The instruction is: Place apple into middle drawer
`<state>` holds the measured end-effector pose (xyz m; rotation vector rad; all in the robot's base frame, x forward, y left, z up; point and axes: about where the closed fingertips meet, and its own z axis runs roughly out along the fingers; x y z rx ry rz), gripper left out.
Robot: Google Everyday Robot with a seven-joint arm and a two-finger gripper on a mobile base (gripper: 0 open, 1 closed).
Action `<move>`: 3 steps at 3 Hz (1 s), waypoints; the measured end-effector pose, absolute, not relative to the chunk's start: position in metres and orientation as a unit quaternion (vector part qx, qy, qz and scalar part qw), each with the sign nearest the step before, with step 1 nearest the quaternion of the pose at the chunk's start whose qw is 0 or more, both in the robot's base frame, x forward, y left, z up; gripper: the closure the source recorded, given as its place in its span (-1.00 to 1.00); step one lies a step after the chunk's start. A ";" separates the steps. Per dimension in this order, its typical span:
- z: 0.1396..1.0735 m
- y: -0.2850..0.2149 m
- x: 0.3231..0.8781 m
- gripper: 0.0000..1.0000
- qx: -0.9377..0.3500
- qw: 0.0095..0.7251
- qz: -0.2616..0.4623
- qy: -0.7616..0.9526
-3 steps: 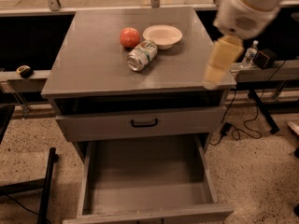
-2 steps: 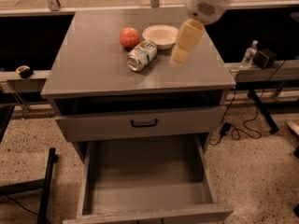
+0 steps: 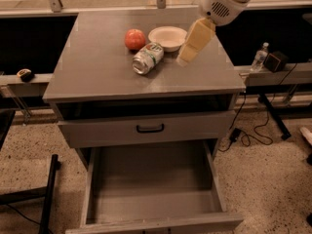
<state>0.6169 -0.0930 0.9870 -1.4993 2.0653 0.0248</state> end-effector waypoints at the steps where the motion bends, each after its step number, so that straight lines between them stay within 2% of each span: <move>1: 0.991 -0.089 0.671 -1.00 -0.527 0.360 0.015 0.769; 2: 0.989 -0.070 0.726 -1.00 -0.523 0.407 0.017 0.749; 3: 0.965 -0.038 0.777 -1.00 -0.530 0.407 0.033 0.743</move>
Offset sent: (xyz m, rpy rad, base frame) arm 0.1766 0.0437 0.0095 0.2437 -0.2986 -0.0074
